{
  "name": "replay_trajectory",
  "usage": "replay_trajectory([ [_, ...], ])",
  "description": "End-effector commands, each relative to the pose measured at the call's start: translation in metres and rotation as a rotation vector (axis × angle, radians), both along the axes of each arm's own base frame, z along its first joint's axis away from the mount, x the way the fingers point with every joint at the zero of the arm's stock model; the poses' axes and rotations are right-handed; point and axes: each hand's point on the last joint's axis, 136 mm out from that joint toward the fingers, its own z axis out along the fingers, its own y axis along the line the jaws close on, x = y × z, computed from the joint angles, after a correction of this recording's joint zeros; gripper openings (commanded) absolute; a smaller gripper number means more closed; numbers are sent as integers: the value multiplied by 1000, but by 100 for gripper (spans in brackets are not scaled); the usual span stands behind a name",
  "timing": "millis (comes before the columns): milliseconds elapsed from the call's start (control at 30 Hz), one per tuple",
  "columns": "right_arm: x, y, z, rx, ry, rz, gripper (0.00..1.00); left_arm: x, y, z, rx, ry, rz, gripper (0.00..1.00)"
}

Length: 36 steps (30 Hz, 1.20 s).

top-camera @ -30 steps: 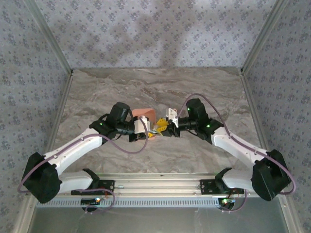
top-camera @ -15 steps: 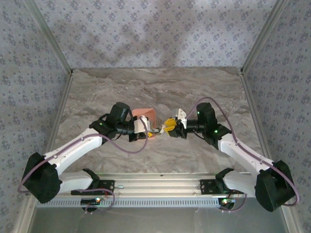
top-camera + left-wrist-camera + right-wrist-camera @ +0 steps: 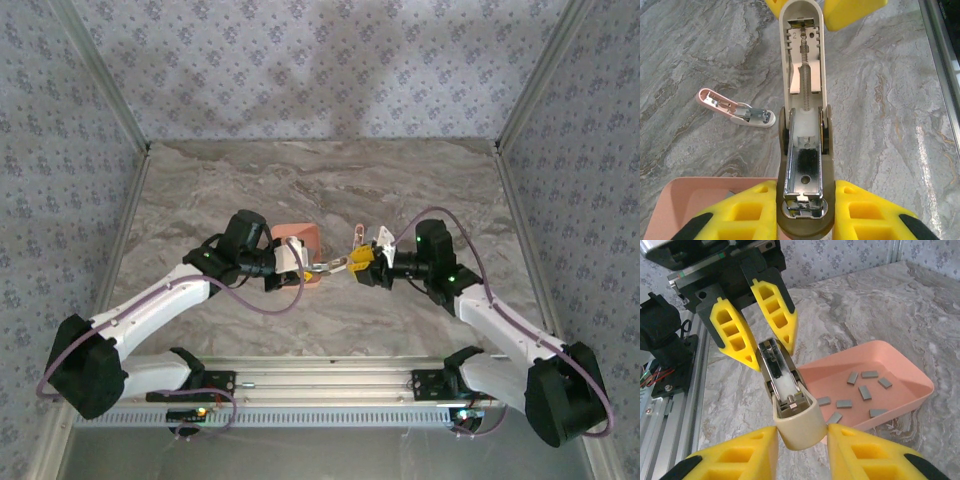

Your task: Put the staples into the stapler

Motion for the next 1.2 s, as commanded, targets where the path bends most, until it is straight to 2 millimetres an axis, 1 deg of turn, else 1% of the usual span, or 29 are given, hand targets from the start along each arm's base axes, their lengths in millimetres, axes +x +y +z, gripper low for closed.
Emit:
replay_trajectory([
  [0,2,-4,1,12,8,-33,32,3,-3,14,-36,-14,-1,0],
  [300,2,-14,-12,-1,41,-95,37,4,-3,15,-38,-15,5,0],
  [500,2,-18,-15,-1,57,-124,40,6,-2,15,-38,-14,12,0],
  [767,-1,-16,-11,-5,74,-137,47,7,-2,14,-36,-12,18,0],
  [933,-6,-10,-7,-12,81,-134,57,9,-3,15,-36,-15,22,0],
  [1033,-8,-4,-1,-8,87,-128,62,9,-3,14,-36,-12,23,0],
  [1167,-8,2,6,6,115,-131,66,9,-3,15,-36,-12,24,0],
])
